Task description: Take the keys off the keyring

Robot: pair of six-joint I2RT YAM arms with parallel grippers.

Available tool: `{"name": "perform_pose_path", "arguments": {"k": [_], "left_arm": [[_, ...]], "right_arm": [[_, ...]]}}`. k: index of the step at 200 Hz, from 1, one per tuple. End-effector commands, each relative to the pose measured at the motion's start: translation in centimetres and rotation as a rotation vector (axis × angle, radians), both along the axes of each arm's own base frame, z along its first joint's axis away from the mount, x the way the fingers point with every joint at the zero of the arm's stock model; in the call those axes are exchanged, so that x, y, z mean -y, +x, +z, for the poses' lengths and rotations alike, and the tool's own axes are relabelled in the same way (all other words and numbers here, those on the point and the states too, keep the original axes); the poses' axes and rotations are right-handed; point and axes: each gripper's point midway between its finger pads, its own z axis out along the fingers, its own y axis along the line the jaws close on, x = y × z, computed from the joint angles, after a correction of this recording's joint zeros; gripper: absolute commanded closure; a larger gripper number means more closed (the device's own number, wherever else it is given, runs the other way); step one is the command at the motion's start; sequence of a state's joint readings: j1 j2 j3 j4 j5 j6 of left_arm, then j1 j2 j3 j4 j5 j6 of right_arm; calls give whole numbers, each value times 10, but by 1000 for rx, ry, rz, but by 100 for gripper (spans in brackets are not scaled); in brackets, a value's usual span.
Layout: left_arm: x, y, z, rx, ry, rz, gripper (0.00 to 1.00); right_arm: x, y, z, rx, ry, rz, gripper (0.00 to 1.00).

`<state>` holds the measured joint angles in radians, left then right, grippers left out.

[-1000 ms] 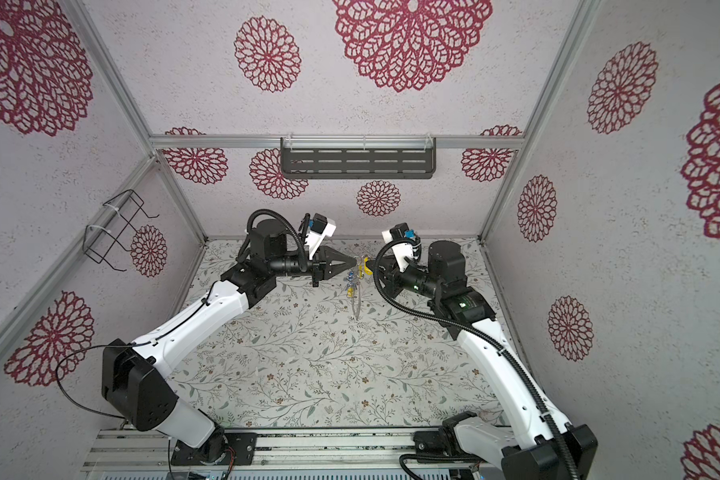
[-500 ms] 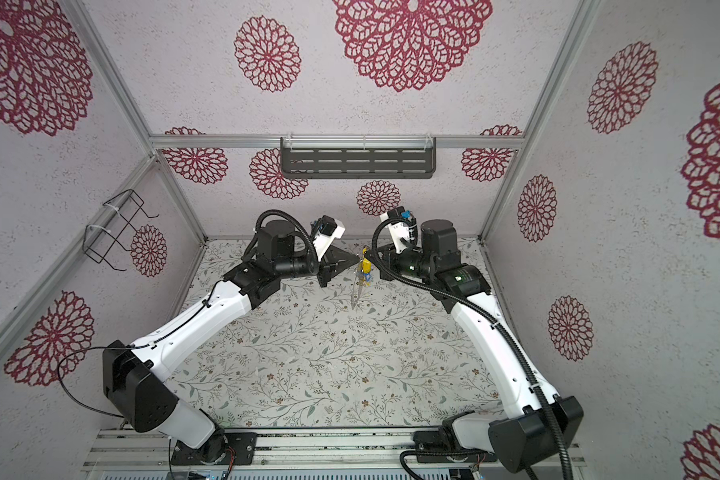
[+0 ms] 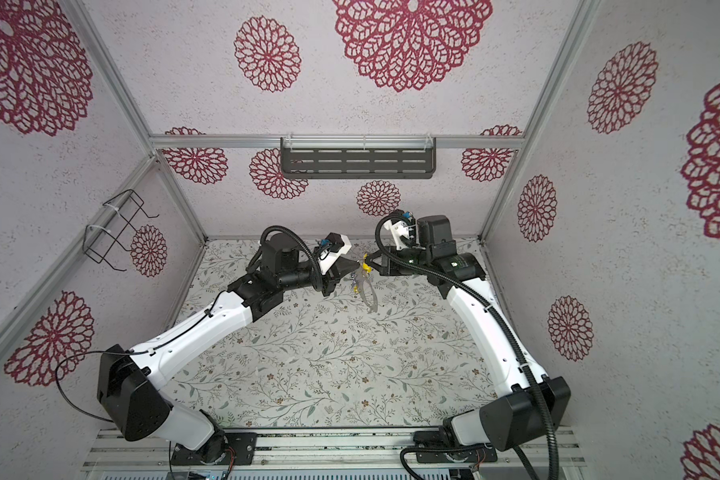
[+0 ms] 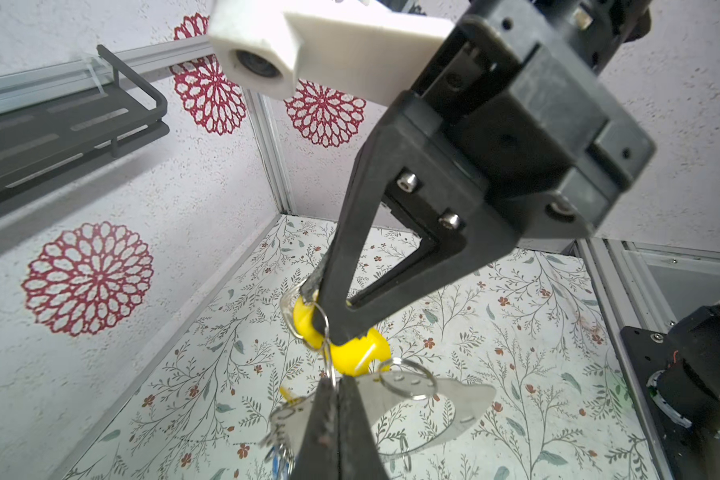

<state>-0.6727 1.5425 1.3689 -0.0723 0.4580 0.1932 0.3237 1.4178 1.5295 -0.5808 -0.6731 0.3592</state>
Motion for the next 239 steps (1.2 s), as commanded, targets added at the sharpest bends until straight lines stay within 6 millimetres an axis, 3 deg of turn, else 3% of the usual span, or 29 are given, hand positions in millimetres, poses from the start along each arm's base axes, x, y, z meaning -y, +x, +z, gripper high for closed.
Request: {"name": "perform_pose_path", "arguments": {"k": [1,68,106,174,239], "left_arm": [[6,-50,41,83,-78,-177,100],[1,-49,82,128,-217,-170,100],[1,-36,95,140,-297,-149,100],[14,-14,88,69,-482,-123,100],[12,-7,74,-1,-525,-84,100]], "right_arm": [[20,37,12,84,9,-122,100],[17,25,-33,-6,8,-85,100],[11,10,-46,-31,42,-53,100],[-6,-5,-15,90,133,8,100],[15,-2,-9,207,47,-99,100]]}}
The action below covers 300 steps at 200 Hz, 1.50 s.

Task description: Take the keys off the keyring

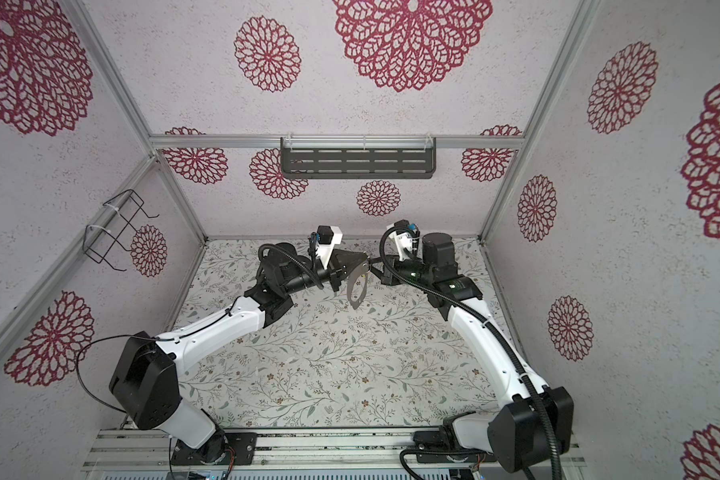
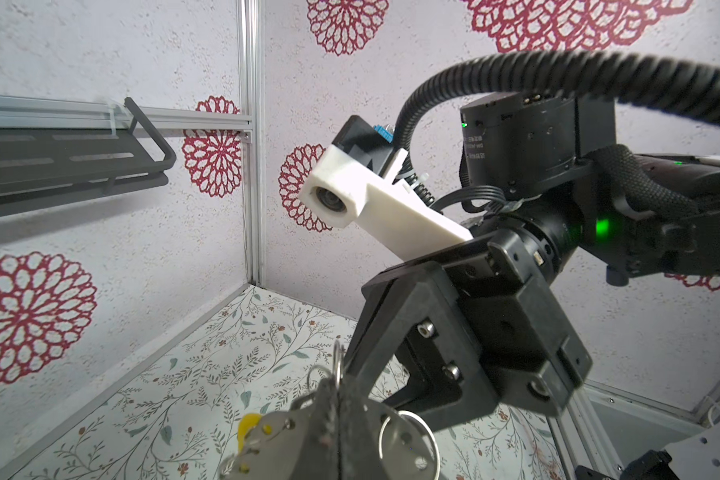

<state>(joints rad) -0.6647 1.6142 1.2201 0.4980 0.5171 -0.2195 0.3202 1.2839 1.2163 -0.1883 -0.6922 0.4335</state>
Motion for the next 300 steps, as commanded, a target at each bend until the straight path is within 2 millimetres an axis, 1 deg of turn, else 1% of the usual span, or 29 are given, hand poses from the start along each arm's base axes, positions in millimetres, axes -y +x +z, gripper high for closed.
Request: {"name": "perform_pose_path", "arguments": {"k": [1,16,26,39,58,86,113,143,185,250,269,300], "left_arm": [[-3,-18,51,112,-147,-31,100],[-4,-16,50,102,-156,-22,100],[-5,-16,53,98,-174,-23,100],[-5,-18,54,96,-201,-39,100],[-4,-19,53,78,-222,-65,100],[-5,-24,54,71,-232,-85,100],[-6,-24,57,69,-240,-89,100],[-6,-25,56,61,-239,-98,100],[-5,-27,63,57,-269,-118,100],[-2,-28,72,46,-319,-136,100],[-1,-28,80,48,-358,-129,100],[4,-32,97,60,-411,-106,100]], "right_arm": [[16,3,3,67,-59,-99,100],[26,6,9,133,-68,-168,100],[33,6,18,185,-50,-213,100],[38,3,33,255,-16,-240,100],[45,-2,47,330,19,-279,100],[49,-5,60,380,15,-300,100],[53,-6,65,399,-6,-314,100],[57,-10,70,417,-9,-325,100],[61,-13,73,432,-17,-338,100],[52,-14,74,413,-15,-283,100],[46,-16,73,399,2,-250,100],[31,-20,73,366,54,-163,100]]}}
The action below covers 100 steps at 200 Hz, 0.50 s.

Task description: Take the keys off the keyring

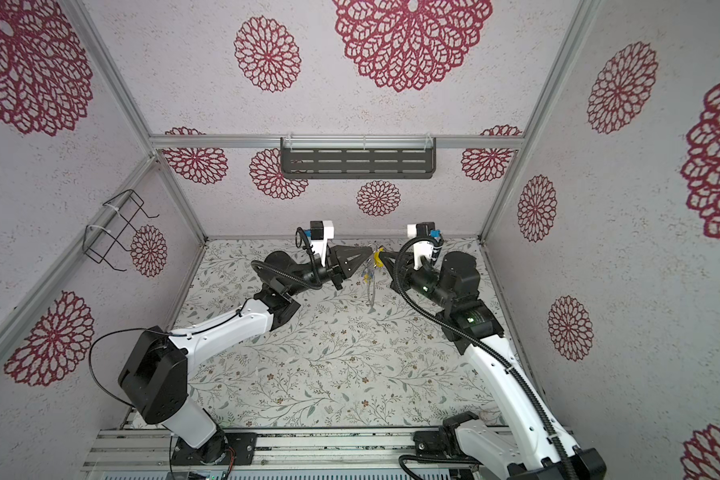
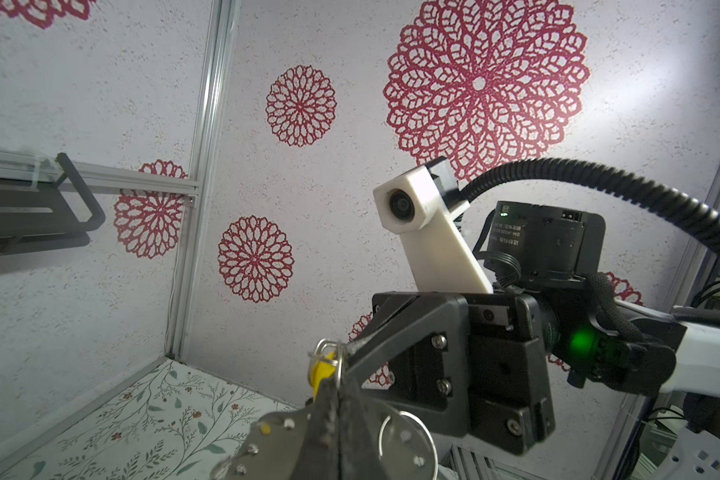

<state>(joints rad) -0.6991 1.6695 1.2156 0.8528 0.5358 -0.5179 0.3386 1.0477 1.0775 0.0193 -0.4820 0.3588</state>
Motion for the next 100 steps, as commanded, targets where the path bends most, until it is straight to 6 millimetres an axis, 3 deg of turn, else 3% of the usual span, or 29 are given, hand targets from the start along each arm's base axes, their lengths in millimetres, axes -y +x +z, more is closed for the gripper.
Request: {"name": "perform_pose_path", "arguments": {"k": [1,100], "left_arm": [[-5,-12,50,92,-137,29,100],[-7,-3,66,56,-284,136,100]], "right_arm": [[-1,2,14,8,40,21,100],[-27,-7,17,16,60,117,100]]}}
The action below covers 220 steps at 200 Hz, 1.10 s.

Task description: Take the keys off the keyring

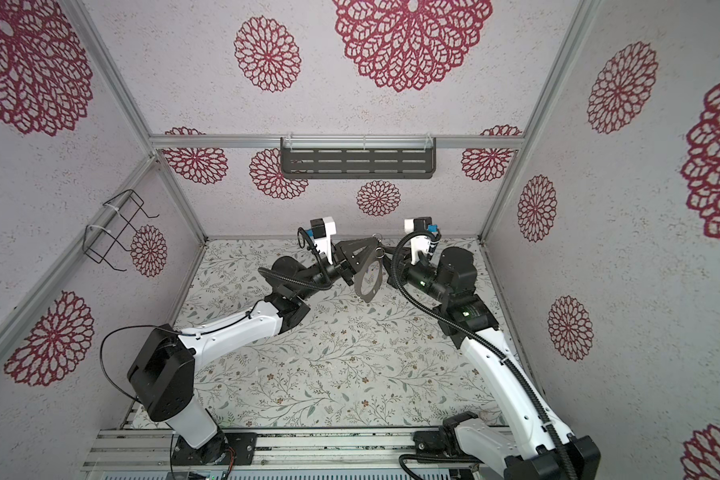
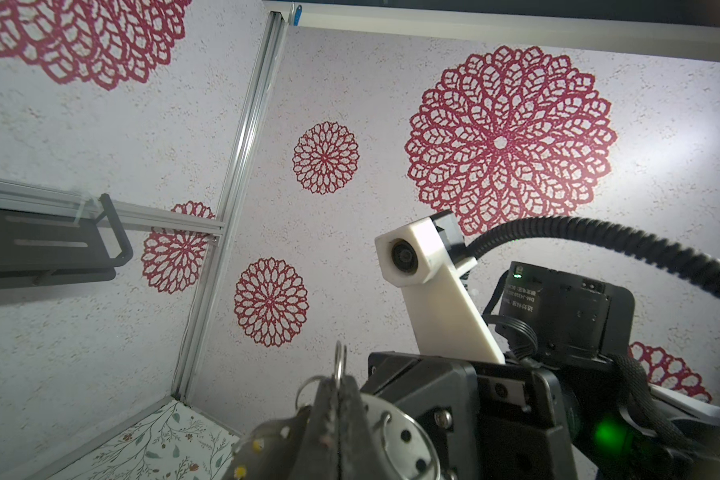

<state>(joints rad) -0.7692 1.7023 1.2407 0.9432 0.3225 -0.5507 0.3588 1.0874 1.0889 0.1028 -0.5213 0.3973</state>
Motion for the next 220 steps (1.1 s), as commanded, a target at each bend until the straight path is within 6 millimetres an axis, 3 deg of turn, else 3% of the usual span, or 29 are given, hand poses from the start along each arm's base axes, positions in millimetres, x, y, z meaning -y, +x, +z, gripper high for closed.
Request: {"name": "perform_pose_path", "arguments": {"k": [1,69,110,146,178,220], "left_arm": [[-15,-9,46,89,-146,33,100],[-20,-4,46,97,-175,77,100],[-17,-7,42,102,-156,55,100],[-15,-12,37,100,-79,-56,100],[-24,-16,38,87,-51,-152,100],[-33,-17,36,73,-39,-157,100]], "right_arm": [[-13,-9,6,-6,13,62,100],[-37,-20,-12,-19,-34,146,100],[-25,-13,-16,-30,-67,53,100],[16,-4,4,13,-64,-108,67],[42,-8,32,55,17,-119,66],[39,-19,64,83,153,-1,77]]}}
